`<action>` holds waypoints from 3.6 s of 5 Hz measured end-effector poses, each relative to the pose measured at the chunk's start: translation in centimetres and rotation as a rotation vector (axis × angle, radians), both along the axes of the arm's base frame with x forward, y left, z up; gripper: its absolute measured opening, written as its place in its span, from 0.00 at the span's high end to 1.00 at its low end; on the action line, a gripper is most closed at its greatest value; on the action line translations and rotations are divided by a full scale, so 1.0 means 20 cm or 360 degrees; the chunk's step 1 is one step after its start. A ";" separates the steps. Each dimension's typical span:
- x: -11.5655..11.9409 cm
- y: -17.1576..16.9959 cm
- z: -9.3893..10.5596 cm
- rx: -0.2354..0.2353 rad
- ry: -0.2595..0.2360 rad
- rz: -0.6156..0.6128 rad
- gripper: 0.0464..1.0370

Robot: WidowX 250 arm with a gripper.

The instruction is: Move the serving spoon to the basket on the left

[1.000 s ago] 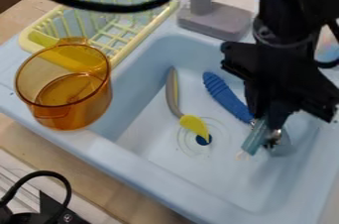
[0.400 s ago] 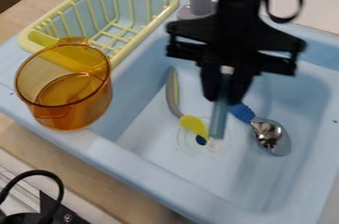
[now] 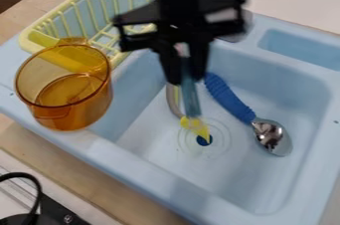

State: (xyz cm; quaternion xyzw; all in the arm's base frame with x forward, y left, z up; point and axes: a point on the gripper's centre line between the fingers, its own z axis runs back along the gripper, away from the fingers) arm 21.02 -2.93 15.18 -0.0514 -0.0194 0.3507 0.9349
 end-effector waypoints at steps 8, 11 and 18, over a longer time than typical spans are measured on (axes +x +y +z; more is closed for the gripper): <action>0.38 0.62 -0.08 -0.0187 0.0150 0.0539 0.85; 0.40 0.59 -0.15 -0.0232 0.0175 0.0538 0.85; 0.39 0.54 -0.17 -0.0171 0.0283 0.0494 0.04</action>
